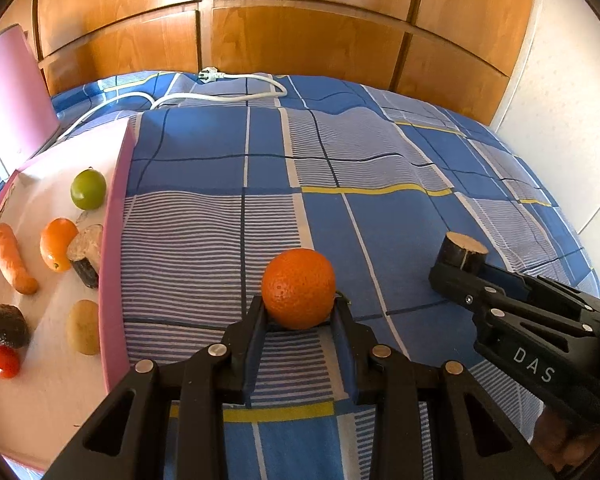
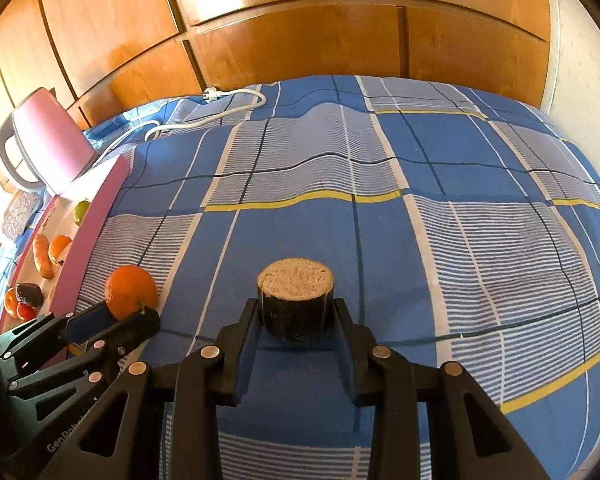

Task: Organize fruits
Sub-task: 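Lift the orange with left tool while right tool lifts the brown cylinder chunk, then carry both items over the tray and open left tool while right tool releases the cylinder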

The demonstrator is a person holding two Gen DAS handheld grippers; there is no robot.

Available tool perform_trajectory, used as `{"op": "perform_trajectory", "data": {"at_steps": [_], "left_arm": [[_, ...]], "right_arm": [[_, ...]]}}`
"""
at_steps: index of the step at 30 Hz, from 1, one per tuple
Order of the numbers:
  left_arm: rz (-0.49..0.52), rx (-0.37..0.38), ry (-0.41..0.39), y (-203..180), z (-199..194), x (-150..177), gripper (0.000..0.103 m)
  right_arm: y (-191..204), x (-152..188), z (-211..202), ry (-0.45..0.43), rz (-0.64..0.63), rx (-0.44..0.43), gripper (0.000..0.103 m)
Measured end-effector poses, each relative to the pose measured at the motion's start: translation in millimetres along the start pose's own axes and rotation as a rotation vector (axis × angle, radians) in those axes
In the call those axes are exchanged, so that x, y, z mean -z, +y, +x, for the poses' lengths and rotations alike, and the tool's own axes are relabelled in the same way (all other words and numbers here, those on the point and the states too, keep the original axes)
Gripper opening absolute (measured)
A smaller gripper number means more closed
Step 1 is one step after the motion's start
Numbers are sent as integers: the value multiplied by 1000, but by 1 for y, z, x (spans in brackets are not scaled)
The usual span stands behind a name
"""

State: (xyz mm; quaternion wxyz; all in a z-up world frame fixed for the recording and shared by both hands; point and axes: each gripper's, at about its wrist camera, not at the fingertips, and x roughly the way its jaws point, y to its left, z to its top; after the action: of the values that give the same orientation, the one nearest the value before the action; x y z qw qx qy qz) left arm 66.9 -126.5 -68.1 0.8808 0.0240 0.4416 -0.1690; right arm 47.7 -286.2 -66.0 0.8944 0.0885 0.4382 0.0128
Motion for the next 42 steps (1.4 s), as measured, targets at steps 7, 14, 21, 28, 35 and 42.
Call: {"op": "perform_trajectory", "data": {"at_steps": [7,14,21,28,35,42], "left_arm": [[-4,0,3,-1,-3,2,32],[-6,-2,-10,-1,-11,3,32],[-7,-5,-38,0,-24,3,32],[-16,-14,-78,6,-39,1,32],[-43,-25,-107,16,-52,-1,32],[-76,-34,-123,29,-61,-1,32]], "right_arm": [[5,4,-2,3,-20,4,35],[9,8,-5,5,-28,3,35],[14,10,-6,7,-37,-5,35],[22,12,-8,9,-53,-20,35],[31,11,-9,9,-70,-35,35],[43,5,-10,3,-91,-54,35]]}}
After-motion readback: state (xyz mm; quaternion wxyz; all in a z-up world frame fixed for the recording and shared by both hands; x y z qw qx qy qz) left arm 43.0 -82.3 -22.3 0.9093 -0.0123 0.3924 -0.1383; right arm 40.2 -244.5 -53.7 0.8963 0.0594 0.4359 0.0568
